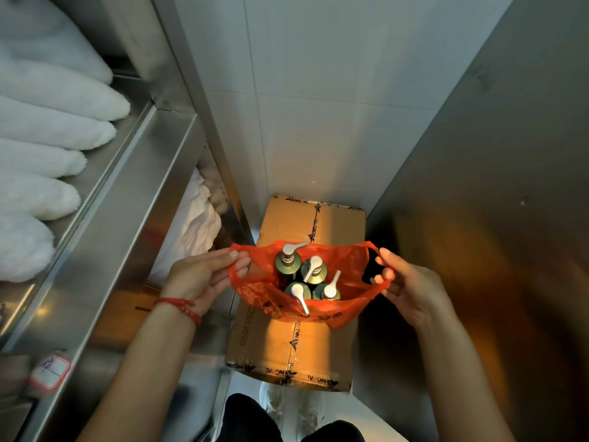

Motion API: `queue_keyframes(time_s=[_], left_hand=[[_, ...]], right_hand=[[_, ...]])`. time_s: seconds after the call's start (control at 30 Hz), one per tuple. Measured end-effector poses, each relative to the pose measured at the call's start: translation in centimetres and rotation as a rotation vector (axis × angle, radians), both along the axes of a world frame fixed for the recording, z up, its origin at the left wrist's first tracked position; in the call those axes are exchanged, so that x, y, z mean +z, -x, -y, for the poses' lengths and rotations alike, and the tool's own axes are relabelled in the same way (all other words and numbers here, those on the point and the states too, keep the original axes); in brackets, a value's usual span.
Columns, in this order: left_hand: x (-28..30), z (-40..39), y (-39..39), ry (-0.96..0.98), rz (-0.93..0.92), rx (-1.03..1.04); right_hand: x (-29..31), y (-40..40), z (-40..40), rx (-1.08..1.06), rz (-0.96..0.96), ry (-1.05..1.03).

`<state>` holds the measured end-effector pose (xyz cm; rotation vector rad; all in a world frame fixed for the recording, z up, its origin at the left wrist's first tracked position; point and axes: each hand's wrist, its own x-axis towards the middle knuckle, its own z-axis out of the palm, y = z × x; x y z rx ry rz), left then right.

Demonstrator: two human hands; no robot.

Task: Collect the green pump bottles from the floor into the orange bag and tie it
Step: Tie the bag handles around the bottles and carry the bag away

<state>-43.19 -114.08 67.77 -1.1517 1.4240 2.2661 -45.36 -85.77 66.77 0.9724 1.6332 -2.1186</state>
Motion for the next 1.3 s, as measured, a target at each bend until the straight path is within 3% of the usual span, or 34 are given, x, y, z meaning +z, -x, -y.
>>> queue_keyframes(time_s=[0.1,0.27,0.43,0.87,1.07,1.3], left_hand=[[0.7,-0.3,0.0,-0.054,-0.038,0.012],[2.4,-1.2,0.8,-0.06,-0.273,0.007],[1.7,-2.3,0.5,-0.009,-0.191,-0.04],[0.7,-8.0,0.3,0.0,-0.338,-0.242],[0.1,-8.4,0.5,0.176,-0.447,-0.39],[-1.2,-8.8,1.2,0.595,-0.652,-0.341]], right_hand=[[0.3,0.1,0.2,-0.003,-0.148,-0.031],[1.5,0.0,0.3,0.021,-0.405,-0.085],[1.1,-0.4,0.6,0.073,-0.344,-0.155],[0.6,-1.5,4.6,0.292,-0.451,-0.129],[0.3,-1.5,4.6,0.381,-0.535,-0.172],[0.0,-1.5,4.6,0.439,-0.583,-0.331]])
